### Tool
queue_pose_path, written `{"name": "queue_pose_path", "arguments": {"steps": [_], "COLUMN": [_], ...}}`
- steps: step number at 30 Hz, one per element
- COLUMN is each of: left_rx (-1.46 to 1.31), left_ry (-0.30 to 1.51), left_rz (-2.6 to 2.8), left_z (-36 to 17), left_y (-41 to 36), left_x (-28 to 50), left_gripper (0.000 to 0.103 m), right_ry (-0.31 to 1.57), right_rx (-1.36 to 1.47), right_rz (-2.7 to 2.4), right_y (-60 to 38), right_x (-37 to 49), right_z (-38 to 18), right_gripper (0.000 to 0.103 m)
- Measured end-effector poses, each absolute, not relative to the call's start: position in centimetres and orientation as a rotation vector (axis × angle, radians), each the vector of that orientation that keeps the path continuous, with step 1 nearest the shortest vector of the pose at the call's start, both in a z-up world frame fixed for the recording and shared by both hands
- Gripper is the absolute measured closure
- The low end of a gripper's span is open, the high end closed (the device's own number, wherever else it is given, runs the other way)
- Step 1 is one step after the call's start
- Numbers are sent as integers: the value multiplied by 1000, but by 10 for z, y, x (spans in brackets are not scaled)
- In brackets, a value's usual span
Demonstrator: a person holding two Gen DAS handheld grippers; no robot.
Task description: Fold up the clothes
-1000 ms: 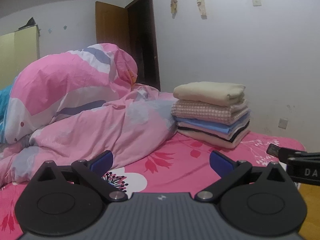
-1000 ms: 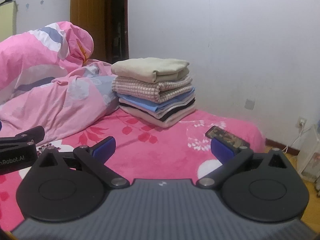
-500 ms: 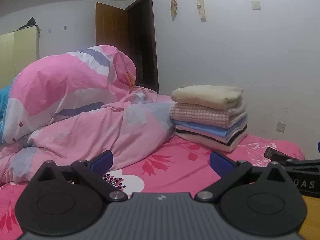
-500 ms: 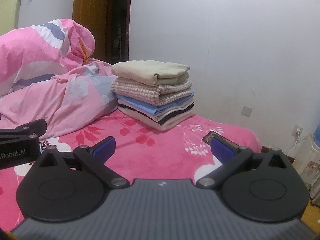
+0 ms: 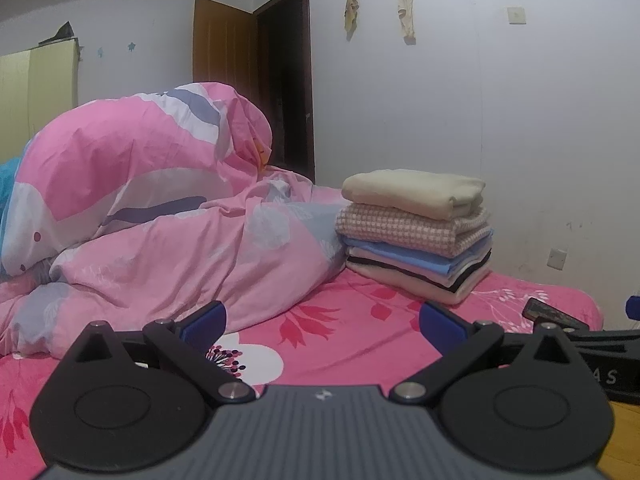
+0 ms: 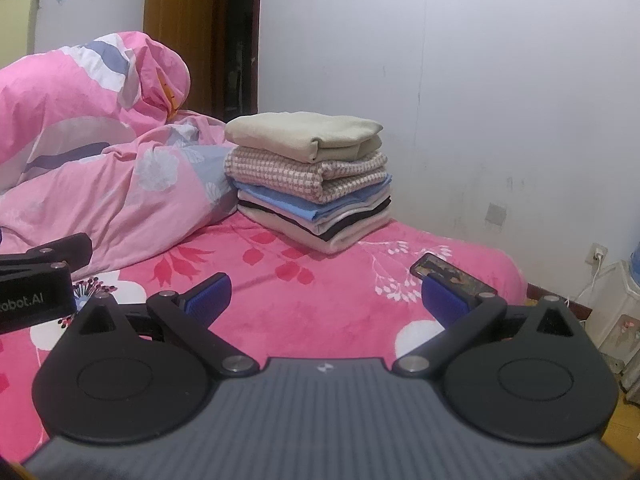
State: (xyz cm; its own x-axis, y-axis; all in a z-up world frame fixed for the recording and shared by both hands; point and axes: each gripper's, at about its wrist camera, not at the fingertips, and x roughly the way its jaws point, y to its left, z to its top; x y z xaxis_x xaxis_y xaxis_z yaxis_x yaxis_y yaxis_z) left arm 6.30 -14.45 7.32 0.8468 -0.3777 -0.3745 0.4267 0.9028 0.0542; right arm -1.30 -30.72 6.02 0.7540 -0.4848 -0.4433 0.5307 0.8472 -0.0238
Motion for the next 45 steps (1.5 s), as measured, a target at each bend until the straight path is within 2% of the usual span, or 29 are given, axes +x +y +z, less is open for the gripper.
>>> {"name": "queue_pose_path", "arguments": {"steps": [45], "left_rx": [161], "left_ry": [396], "left_rz": [-455], "left_z": [59], "left_y": [-160], "left_x": [60], "left_gripper": [0], "right_ry": [496], "right_rx": [151], "right_rz": [-568], "right_y": [-321], "right_x": [-12], "right_z": [47], "right_gripper": [1]}}
